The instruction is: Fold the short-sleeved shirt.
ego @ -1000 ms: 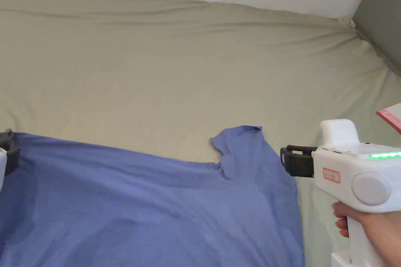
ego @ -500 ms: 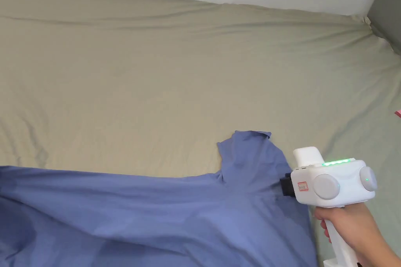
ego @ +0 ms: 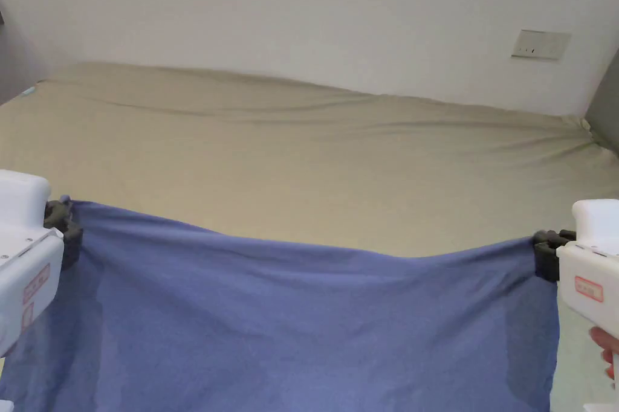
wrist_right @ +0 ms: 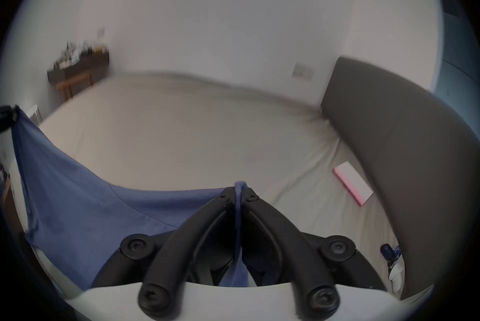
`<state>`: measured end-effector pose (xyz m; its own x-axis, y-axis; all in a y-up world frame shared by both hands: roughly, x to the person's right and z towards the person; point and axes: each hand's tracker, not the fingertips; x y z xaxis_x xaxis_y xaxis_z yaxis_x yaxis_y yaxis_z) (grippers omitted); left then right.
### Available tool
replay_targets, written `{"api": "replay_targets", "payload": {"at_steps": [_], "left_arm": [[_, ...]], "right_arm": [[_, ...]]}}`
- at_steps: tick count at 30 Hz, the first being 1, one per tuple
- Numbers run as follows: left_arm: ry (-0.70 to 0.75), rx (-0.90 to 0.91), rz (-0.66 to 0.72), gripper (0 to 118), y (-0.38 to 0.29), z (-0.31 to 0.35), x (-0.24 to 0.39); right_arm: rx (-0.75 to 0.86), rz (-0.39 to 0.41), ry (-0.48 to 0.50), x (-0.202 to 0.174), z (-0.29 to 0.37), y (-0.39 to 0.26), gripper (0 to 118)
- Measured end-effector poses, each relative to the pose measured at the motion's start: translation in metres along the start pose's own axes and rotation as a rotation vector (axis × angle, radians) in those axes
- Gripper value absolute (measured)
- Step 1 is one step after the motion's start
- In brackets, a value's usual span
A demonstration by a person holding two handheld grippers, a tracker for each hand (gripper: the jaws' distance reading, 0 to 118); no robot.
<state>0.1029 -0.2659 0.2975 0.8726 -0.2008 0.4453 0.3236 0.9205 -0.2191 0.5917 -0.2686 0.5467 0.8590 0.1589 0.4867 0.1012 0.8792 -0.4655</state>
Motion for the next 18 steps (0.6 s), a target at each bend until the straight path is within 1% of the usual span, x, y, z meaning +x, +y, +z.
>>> {"api": "replay_targets", "payload": {"at_steps": [1, 2, 4, 5, 7, 9, 10, 13, 15, 17, 18], "left_arm": [[0.011, 0.036, 0.007, 0, 0.011, 0.012, -0.005], [0.017, 0.066, 0.016, 0, 0.022, 0.023, -0.01], [0.039, 0.153, 0.04, 0, 0.044, 0.048, -0.022], [0.056, 0.182, 0.051, 0, 0.053, 0.059, -0.028], [0.076, 0.242, 0.075, 0, 0.071, 0.082, -0.039], [0.082, 0.299, 0.106, 0, 0.087, 0.105, -0.048], [0.088, 0.327, 0.115, 0, 0.094, 0.116, -0.051], [0.087, 0.394, 0.122, 0, 0.111, 0.148, -0.057], [0.09, 0.432, 0.116, 0, 0.121, 0.165, -0.059], [0.092, 0.456, 0.112, 0, 0.129, 0.178, -0.061], [0.091, 0.472, 0.111, 0, 0.134, 0.185, -0.062]], "right_arm": [[0.056, -0.035, 0.01, 0.003, 0.025, 0.013, 6], [0.104, -0.049, 0.003, 0.006, 0.047, 0.024, 6], [0.204, -0.009, -0.035, 0.008, 0.093, 0.046, 6], [0.249, 0.011, -0.053, 0.003, 0.117, 0.056, 6], [0.321, 0.023, -0.091, 0.003, 0.158, 0.073, 6], [0.362, 0.028, -0.096, 0.002, 0.189, 0.087, 6], [0.388, 0.026, -0.104, 0.002, 0.204, 0.092, 6], [0.453, 0.074, -0.175, -0.001, 0.234, 0.103, 6], [0.495, 0.088, -0.207, -0.002, 0.251, 0.109, 6], [0.51, 0.072, -0.207, 0.002, 0.262, 0.114, 6], [0.524, 0.052, -0.205, 0.004, 0.268, 0.118, 6]]}}
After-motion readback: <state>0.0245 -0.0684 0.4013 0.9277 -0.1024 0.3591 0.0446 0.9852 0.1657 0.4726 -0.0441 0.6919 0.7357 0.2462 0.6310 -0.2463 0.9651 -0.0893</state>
